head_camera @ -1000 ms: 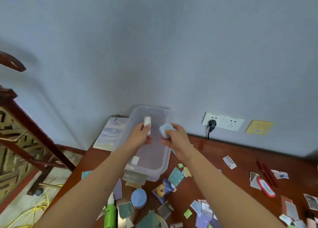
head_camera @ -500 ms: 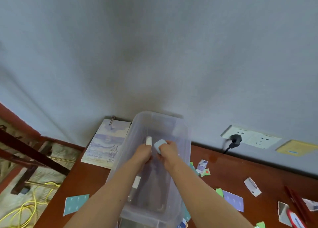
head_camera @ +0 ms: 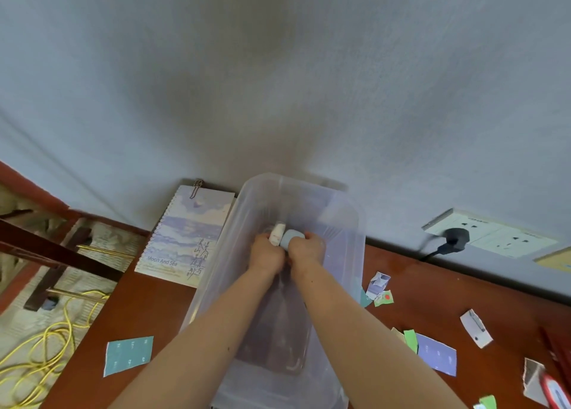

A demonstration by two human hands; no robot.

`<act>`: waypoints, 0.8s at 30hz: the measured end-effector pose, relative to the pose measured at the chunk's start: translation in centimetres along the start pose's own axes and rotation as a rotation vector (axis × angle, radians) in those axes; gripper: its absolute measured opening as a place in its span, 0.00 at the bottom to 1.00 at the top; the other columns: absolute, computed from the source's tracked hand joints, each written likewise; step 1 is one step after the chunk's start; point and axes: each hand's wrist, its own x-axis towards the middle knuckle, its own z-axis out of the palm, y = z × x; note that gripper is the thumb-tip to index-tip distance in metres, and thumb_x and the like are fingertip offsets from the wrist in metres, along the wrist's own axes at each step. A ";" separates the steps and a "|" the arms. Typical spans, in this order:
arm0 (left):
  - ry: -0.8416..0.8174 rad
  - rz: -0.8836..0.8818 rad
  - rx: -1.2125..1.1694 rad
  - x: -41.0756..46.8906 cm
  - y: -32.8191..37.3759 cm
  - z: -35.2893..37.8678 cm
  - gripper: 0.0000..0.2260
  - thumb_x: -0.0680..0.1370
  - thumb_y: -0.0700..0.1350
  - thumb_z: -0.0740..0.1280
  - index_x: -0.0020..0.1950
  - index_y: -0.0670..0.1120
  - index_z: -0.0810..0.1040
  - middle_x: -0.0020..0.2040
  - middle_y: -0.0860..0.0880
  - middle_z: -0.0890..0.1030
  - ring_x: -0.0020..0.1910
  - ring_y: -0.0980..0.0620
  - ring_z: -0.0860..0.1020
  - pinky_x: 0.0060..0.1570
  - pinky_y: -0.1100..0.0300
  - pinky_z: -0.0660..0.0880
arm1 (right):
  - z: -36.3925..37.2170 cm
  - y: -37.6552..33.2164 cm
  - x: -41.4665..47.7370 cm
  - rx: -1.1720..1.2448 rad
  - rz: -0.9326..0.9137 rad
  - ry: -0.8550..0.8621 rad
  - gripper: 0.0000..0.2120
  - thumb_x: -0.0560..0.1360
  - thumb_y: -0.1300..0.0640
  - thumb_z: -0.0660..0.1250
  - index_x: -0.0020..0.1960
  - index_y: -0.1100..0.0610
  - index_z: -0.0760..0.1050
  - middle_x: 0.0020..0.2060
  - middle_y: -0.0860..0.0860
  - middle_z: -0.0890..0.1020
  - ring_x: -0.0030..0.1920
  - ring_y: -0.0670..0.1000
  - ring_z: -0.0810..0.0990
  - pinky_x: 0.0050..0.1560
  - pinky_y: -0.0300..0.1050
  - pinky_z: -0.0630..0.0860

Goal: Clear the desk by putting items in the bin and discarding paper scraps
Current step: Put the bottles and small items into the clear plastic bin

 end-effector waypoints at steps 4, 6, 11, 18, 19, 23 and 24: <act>-0.051 0.003 0.099 -0.6 0.2 0.1 0.18 0.80 0.43 0.59 0.70 0.43 0.67 0.67 0.39 0.67 0.52 0.47 0.69 0.44 0.70 0.61 | 0.4 -0.5 -0.5 0.056 0.064 -0.043 0.19 0.76 0.69 0.59 0.66 0.65 0.72 0.60 0.59 0.77 0.58 0.59 0.78 0.61 0.53 0.75; -0.071 0.018 0.101 -0.8 0.3 -0.3 0.19 0.79 0.41 0.61 0.70 0.43 0.66 0.67 0.41 0.64 0.50 0.51 0.66 0.44 0.67 0.68 | 0.0 -1.1 -1.1 0.066 0.086 -0.098 0.16 0.77 0.69 0.57 0.64 0.66 0.71 0.55 0.57 0.76 0.53 0.56 0.77 0.57 0.50 0.76; -0.061 0.119 0.073 -2.0 1.2 -2.1 0.18 0.75 0.35 0.65 0.65 0.41 0.71 0.63 0.42 0.74 0.56 0.46 0.75 0.47 0.62 0.73 | -1.9 -2.9 -2.4 -0.016 0.071 -0.157 0.11 0.80 0.66 0.55 0.57 0.66 0.74 0.52 0.60 0.77 0.52 0.56 0.75 0.49 0.48 0.74; -0.040 0.198 -0.172 -8.7 2.9 -5.8 0.18 0.76 0.32 0.60 0.64 0.42 0.74 0.58 0.45 0.78 0.52 0.50 0.78 0.51 0.57 0.77 | -6.8 -4.0 -10.5 0.107 -0.119 -0.356 0.19 0.78 0.70 0.54 0.66 0.59 0.73 0.55 0.54 0.76 0.56 0.53 0.76 0.62 0.51 0.75; -0.040 0.221 -0.211 -10.1 2.8 -6.2 0.17 0.76 0.32 0.59 0.63 0.43 0.75 0.56 0.45 0.78 0.48 0.52 0.78 0.45 0.60 0.78 | -7.6 -3.9 -12.0 0.115 -0.156 -0.372 0.18 0.78 0.71 0.54 0.63 0.59 0.74 0.56 0.55 0.77 0.57 0.54 0.77 0.62 0.52 0.76; -0.035 0.297 -0.316 -15.6 1.8 -7.6 0.13 0.78 0.34 0.58 0.57 0.46 0.76 0.51 0.46 0.80 0.43 0.54 0.79 0.43 0.62 0.77 | -10.8 -2.8 -17.0 0.141 -0.274 -0.415 0.16 0.76 0.72 0.54 0.57 0.59 0.75 0.51 0.56 0.80 0.51 0.54 0.80 0.53 0.48 0.79; -0.030 0.307 -0.325 -16.9 1.4 -7.8 0.12 0.79 0.34 0.58 0.56 0.46 0.76 0.50 0.46 0.80 0.43 0.53 0.80 0.45 0.61 0.77 | -11.5 -2.3 -18.0 0.133 -0.300 -0.420 0.16 0.76 0.72 0.55 0.56 0.59 0.75 0.50 0.57 0.80 0.49 0.53 0.80 0.53 0.48 0.79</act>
